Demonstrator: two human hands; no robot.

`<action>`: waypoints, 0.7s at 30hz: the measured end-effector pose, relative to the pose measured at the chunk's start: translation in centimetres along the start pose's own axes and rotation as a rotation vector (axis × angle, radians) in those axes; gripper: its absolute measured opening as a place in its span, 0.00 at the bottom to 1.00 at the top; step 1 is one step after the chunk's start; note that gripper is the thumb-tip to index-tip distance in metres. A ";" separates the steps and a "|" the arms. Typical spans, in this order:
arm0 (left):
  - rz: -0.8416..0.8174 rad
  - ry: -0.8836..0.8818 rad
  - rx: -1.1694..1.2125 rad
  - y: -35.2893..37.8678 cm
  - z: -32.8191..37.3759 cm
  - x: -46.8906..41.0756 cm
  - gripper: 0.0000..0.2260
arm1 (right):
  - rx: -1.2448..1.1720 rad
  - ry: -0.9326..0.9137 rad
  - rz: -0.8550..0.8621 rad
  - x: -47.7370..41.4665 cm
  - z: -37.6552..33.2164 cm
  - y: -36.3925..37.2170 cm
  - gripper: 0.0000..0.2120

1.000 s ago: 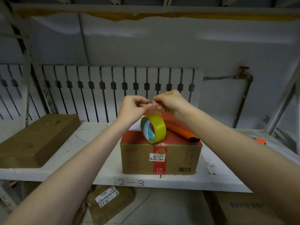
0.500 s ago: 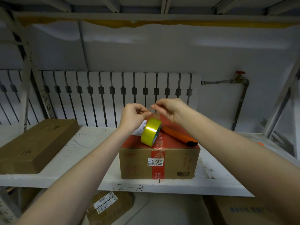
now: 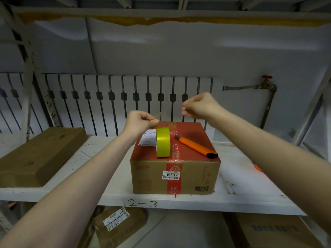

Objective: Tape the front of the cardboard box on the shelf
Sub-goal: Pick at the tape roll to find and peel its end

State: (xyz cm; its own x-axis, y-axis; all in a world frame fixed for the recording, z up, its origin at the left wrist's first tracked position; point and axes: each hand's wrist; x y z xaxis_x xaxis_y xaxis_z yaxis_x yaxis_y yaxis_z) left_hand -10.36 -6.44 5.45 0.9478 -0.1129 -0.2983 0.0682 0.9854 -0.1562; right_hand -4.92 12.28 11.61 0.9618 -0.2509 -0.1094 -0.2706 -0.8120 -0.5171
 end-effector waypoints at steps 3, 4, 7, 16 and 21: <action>-0.036 -0.014 0.024 0.5 0.4 0.0 0.01 | 0.317 -0.223 0.003 -0.3 2.1 2.7 0.10; -0.043 -0.013 0.028 0.5 0.5 0.0 0.00 | 0.310 -0.269 0.007 -0.6 2.5 3.3 0.12; -0.062 -0.018 0.027 0.2 0.6 -0.4 0.01 | 0.203 -0.406 0.007 -1.1 3.2 4.1 0.09; -0.119 -0.046 0.009 -0.1 0.5 -1.1 0.01 | 0.108 -0.552 0.091 -1.9 4.1 4.6 0.05; -0.173 -0.040 0.022 -0.2 0.4 -1.4 0.01 | 0.089 -0.612 0.136 -2.1 4.3 4.8 0.07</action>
State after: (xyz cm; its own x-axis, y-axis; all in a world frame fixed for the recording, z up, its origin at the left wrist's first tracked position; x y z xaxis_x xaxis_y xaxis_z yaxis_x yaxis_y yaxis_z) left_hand -11.54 -6.45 6.31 0.9329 -0.2766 -0.2306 0.2382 0.9542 -0.1810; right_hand -8.08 11.18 5.70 0.7753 0.0191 -0.6313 -0.4133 -0.7405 -0.5300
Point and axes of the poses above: each hand's wrist, its own x-axis away from the middle knuckle, its own y-axis out of the palm, z = x × y, and after that the axes turned 11 degrees about x, right-handed
